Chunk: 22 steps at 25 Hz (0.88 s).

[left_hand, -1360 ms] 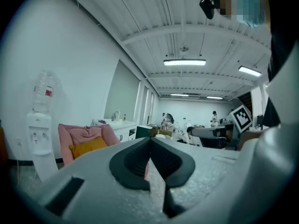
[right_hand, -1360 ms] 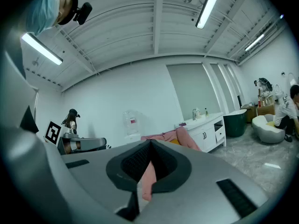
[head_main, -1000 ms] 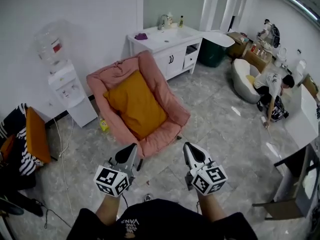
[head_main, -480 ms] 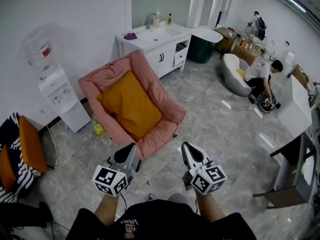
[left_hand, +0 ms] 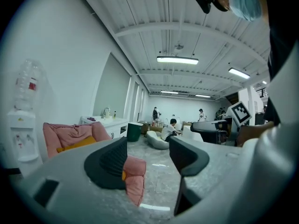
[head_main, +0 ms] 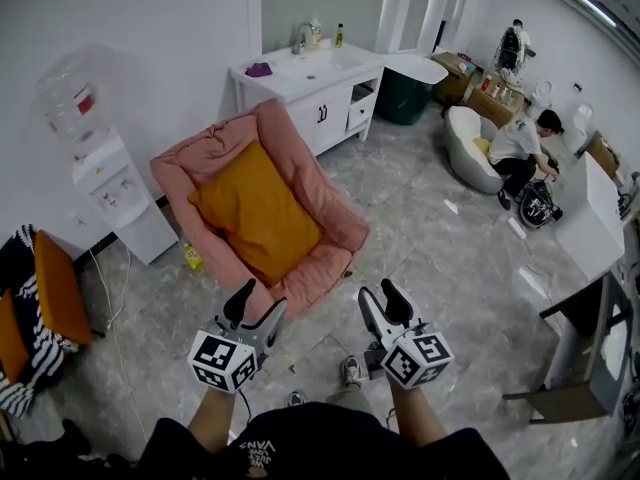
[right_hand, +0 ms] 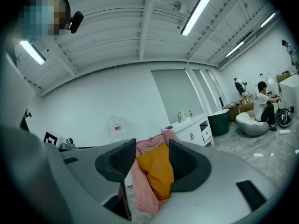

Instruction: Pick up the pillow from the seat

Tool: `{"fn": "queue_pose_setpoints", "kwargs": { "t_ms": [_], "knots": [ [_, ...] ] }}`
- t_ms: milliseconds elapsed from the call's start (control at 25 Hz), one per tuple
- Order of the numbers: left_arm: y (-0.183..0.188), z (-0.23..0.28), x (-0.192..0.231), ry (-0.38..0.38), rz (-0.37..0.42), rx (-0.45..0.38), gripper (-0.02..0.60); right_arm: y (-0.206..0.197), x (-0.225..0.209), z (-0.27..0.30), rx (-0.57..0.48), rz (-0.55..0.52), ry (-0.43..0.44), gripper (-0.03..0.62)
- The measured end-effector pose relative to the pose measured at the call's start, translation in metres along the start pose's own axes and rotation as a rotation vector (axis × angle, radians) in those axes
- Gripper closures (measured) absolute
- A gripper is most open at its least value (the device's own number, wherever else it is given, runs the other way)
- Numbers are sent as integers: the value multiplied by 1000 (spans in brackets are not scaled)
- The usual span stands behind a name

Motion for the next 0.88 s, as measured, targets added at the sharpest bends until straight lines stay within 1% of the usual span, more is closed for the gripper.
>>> {"fn": "queue_pose_setpoints", "kwargs": {
  "t_ms": [240, 440, 880],
  "knots": [
    [9, 44, 0, 45, -6, 4, 293, 11, -39, 28, 37, 6, 46, 382],
    [20, 85, 3, 97, -6, -1, 288, 26, -74, 61, 67, 3, 106, 377],
    [24, 145, 7, 269, -22, -12, 287, 44, -133, 122, 127, -11, 284, 375]
  ]
}}
Point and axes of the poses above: the fingertips, and each gripper's own axes: z forward along the fingers, x to its left, y out of its top, the point moved 1 cm from there along -z, backward along the fingers
